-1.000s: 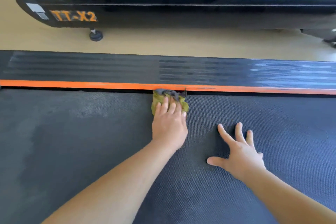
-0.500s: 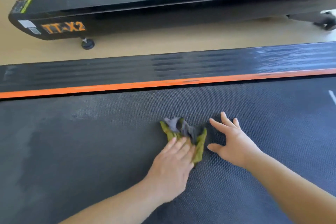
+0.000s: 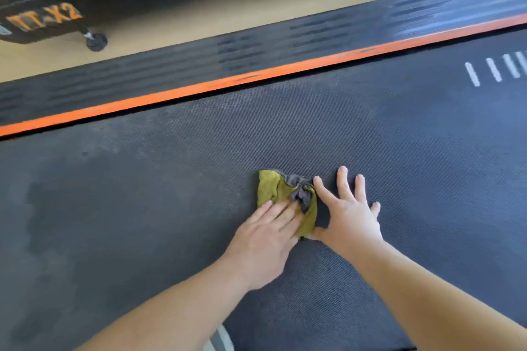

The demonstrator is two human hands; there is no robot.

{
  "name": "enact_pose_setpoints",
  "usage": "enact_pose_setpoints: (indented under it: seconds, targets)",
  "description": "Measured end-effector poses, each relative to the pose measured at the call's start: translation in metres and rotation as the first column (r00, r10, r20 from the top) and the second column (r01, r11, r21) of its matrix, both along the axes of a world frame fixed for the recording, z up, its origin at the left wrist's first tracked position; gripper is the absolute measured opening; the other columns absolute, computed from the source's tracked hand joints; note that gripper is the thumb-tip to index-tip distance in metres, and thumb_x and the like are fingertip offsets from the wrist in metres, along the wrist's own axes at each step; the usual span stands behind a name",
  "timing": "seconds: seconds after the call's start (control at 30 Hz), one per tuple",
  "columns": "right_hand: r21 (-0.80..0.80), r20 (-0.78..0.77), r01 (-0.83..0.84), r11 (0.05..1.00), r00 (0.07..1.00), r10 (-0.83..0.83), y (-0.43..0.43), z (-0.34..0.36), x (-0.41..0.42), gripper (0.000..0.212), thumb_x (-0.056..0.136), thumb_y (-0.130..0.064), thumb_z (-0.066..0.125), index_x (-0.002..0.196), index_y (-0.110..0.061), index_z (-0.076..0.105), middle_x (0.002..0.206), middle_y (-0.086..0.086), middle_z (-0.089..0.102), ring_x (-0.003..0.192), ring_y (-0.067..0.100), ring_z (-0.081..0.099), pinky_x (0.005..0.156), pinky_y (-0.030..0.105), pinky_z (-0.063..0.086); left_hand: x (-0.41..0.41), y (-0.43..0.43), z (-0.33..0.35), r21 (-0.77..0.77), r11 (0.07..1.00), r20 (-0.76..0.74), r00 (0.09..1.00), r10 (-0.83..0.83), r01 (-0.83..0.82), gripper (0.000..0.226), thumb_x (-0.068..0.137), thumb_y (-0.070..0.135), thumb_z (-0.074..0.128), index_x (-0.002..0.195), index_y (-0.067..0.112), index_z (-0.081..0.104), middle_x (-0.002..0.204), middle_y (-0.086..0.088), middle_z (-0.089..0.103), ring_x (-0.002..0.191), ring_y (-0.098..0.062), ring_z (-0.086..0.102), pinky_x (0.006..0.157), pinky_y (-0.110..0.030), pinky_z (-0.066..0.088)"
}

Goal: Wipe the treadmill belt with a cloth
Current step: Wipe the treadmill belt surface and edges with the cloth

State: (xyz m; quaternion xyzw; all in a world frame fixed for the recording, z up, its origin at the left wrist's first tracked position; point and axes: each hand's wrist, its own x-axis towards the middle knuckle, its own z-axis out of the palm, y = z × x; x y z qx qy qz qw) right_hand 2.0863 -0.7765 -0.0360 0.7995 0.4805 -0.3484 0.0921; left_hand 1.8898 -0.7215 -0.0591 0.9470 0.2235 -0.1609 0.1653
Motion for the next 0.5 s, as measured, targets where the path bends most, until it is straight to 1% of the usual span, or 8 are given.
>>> enact_pose_setpoints:
  seconds: [0.07, 0.13, 0.2, 0.23, 0.27, 0.37, 0.43, 0.5]
  targets:
    - [-0.043, -0.05, 0.005, 0.999, 0.999, -0.008, 0.001, 0.003, 0.01, 0.123, 0.068, -0.065, 0.082, 0.155, -0.054, -0.004, 0.164, -0.008, -0.03, 0.153, 0.031, -0.024, 0.117, 0.07, 0.014, -0.008, 0.014, -0.007, 0.092, 0.995, -0.016, 1.0, 0.027, -0.025, 0.057, 0.107, 0.039, 0.021, 0.159, 0.017, 0.032, 0.165, 0.001, 0.031, 0.154, -0.017, 0.021, 0.126, -0.043, 0.018]
    - [-0.097, -0.081, -0.011, 0.995, 0.997, 0.003, 0.0, 0.008, 0.019, 0.128, 0.065, -0.058, 0.088, 0.155, -0.055, -0.003, 0.163, -0.013, -0.03, 0.153, 0.026, -0.023, 0.119, 0.067, 0.016, -0.016, 0.031, -0.006, 0.169, 0.956, -0.06, 0.966, 0.252, -0.239, 0.059, 0.107, 0.038, 0.019, 0.159, 0.013, 0.03, 0.164, -0.004, 0.033, 0.154, -0.022, 0.021, 0.125, -0.044, 0.019]
    - [-0.129, -0.09, -0.012, 0.992, 0.996, 0.001, -0.001, 0.012, 0.022, 0.131, 0.063, -0.053, 0.09, 0.155, -0.056, -0.004, 0.162, -0.014, -0.031, 0.153, 0.025, -0.023, 0.12, 0.066, 0.017, -0.009, 0.034, 0.0, 0.149, 0.882, -0.127, 0.876, 0.466, -0.447, 0.059, 0.108, 0.036, 0.015, 0.161, 0.011, 0.02, 0.167, -0.005, 0.024, 0.156, -0.025, 0.011, 0.126, -0.044, 0.013]
    - [-0.128, -0.084, -0.01, 0.992, 0.997, 0.0, -0.001, 0.011, 0.021, 0.133, 0.063, -0.052, 0.091, 0.155, -0.056, -0.005, 0.162, -0.014, -0.032, 0.153, 0.025, -0.024, 0.12, 0.066, 0.017, -0.003, 0.03, 0.003, 0.118, 0.863, -0.147, 0.851, 0.504, -0.49, 0.06, 0.108, 0.037, 0.013, 0.162, 0.011, 0.016, 0.168, -0.004, 0.019, 0.157, -0.026, 0.005, 0.127, -0.044, 0.01]
    - [-0.122, -0.069, -0.007, 0.993, 0.998, -0.001, -0.001, 0.011, 0.019, 0.134, 0.063, -0.051, 0.091, 0.155, -0.055, -0.006, 0.162, -0.012, -0.034, 0.153, 0.026, -0.025, 0.12, 0.066, 0.016, 0.003, 0.023, 0.007, 0.082, 0.874, -0.161, 0.859, 0.487, -0.48, 0.06, 0.108, 0.038, 0.014, 0.162, 0.012, 0.012, 0.169, -0.003, 0.014, 0.157, -0.025, 0.001, 0.127, -0.044, 0.008]
    - [-0.115, -0.029, -0.003, 0.993, 1.0, 0.0, -0.003, 0.007, 0.009, 0.136, 0.064, -0.046, 0.092, 0.155, -0.054, -0.009, 0.161, -0.009, -0.036, 0.152, 0.028, -0.028, 0.12, 0.067, 0.013, 0.007, 0.015, 0.018, -0.08, 0.94, -0.219, 0.926, 0.309, -0.332, 0.061, 0.109, 0.04, 0.016, 0.163, 0.018, 0.0, 0.171, 0.002, -0.003, 0.156, -0.02, -0.011, 0.127, -0.042, 0.005]
    - [-0.079, -0.014, 0.019, 0.997, 1.0, -0.02, -0.003, 0.004, 0.008, 0.136, 0.064, -0.043, 0.092, 0.155, -0.054, -0.009, 0.161, -0.008, -0.037, 0.151, 0.029, -0.028, 0.12, 0.067, 0.012, 0.007, 0.031, 0.02, -0.134, 0.947, -0.282, 0.928, 0.245, -0.29, 0.06, 0.11, 0.041, 0.017, 0.163, 0.021, -0.004, 0.17, 0.006, -0.01, 0.155, -0.016, -0.015, 0.128, -0.04, 0.003]
    - [-0.102, -0.014, 0.015, 0.995, 1.0, -0.017, -0.002, 0.008, 0.01, 0.135, 0.066, -0.042, 0.091, 0.155, -0.053, -0.009, 0.161, -0.008, -0.036, 0.151, 0.029, -0.028, 0.121, 0.067, 0.012, 0.007, 0.044, 0.021, -0.161, 0.961, -0.337, 0.928, 0.161, -0.225, 0.06, 0.11, 0.04, 0.017, 0.162, 0.02, -0.005, 0.17, 0.005, -0.01, 0.155, -0.016, -0.016, 0.128, -0.04, 0.003]
